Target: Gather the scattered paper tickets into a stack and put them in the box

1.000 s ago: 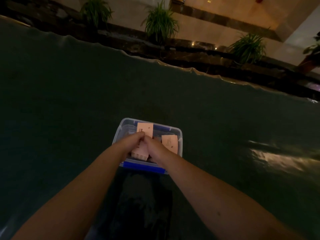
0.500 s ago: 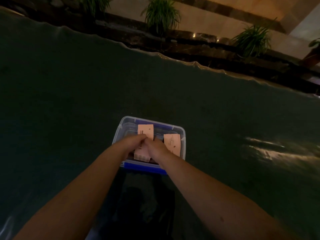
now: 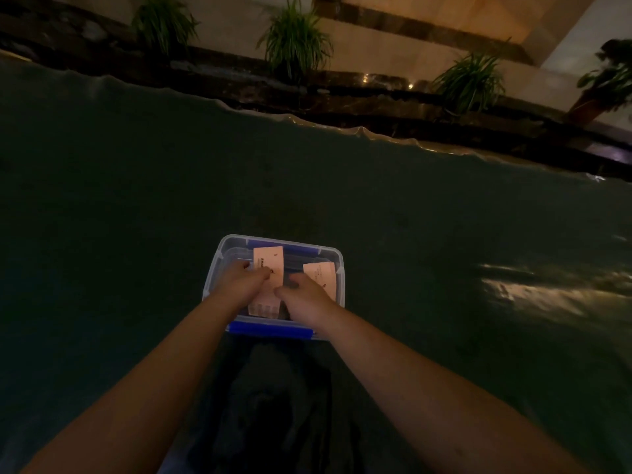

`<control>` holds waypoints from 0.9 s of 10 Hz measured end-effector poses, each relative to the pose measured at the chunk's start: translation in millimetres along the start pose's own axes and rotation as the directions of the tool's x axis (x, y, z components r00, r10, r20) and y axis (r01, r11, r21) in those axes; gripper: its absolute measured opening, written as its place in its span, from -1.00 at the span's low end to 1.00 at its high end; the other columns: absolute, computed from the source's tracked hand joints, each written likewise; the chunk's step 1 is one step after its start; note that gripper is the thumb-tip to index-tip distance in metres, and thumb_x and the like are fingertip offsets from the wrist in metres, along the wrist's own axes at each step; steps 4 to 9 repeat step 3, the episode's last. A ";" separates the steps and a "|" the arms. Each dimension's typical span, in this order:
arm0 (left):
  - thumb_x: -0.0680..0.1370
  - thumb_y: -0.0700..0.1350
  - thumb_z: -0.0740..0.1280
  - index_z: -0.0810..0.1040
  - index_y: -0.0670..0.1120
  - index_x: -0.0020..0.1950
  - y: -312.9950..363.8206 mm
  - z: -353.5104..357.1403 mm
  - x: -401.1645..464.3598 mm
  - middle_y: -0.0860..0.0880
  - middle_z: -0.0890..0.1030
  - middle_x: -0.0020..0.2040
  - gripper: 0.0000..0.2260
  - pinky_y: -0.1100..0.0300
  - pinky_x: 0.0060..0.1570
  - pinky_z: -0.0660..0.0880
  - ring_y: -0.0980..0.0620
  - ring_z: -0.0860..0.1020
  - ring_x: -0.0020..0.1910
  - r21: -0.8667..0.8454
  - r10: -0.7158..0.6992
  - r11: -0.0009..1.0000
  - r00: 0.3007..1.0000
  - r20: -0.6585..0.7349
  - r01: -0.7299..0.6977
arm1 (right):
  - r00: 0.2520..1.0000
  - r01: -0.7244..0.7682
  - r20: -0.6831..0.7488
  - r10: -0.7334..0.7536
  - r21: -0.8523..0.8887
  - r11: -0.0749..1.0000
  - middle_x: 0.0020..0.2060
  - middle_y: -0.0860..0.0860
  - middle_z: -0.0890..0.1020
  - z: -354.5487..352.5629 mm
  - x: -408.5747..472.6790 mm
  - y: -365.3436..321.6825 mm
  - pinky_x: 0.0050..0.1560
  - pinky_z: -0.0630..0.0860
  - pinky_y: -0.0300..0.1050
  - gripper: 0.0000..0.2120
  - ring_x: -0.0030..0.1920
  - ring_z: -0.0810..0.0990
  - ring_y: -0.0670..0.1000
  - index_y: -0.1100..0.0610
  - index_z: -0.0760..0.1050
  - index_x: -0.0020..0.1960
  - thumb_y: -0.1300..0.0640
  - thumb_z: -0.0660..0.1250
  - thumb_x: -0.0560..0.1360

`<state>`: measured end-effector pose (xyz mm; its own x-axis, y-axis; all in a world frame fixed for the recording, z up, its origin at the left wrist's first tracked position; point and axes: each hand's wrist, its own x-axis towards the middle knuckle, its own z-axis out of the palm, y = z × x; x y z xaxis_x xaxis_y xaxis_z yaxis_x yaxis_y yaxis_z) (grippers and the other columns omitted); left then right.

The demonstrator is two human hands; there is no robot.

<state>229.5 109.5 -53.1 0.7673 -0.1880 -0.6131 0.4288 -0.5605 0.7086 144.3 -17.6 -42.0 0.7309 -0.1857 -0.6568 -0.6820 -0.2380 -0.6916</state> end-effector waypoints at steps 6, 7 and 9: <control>0.55 0.06 0.47 0.43 0.07 0.46 58.2 -5.6 -73.1 0.01 0.57 0.32 -0.49 0.18 -0.06 0.53 0.15 0.56 0.05 0.541 0.557 0.694 0.830 0.012 -0.474 | 0.921 0.305 -0.209 -0.328 -0.135 0.943 0.10 -0.19 0.65 -94.9 -119.4 -1.8 -0.14 0.62 -0.28 -0.80 0.04 0.69 -0.21 -0.19 0.54 0.25 -0.06 0.40 0.64; 0.55 0.06 0.47 0.43 0.07 0.46 58.2 -5.6 -73.1 0.01 0.57 0.32 -0.49 0.18 -0.06 0.53 0.15 0.56 0.05 0.541 0.557 0.694 0.830 0.012 -0.474 | 0.921 0.305 -0.209 -0.328 -0.135 0.943 0.10 -0.19 0.65 -94.9 -119.4 -1.8 -0.14 0.62 -0.28 -0.80 0.04 0.69 -0.21 -0.19 0.54 0.25 -0.06 0.40 0.64; 0.55 0.06 0.47 0.43 0.07 0.46 58.2 -5.6 -73.1 0.01 0.57 0.32 -0.49 0.18 -0.06 0.53 0.15 0.56 0.05 0.541 0.557 0.694 0.830 0.012 -0.474 | 0.921 0.305 -0.209 -0.328 -0.135 0.943 0.10 -0.19 0.65 -94.9 -119.4 -1.8 -0.14 0.62 -0.28 -0.80 0.04 0.69 -0.21 -0.19 0.54 0.25 -0.06 0.40 0.64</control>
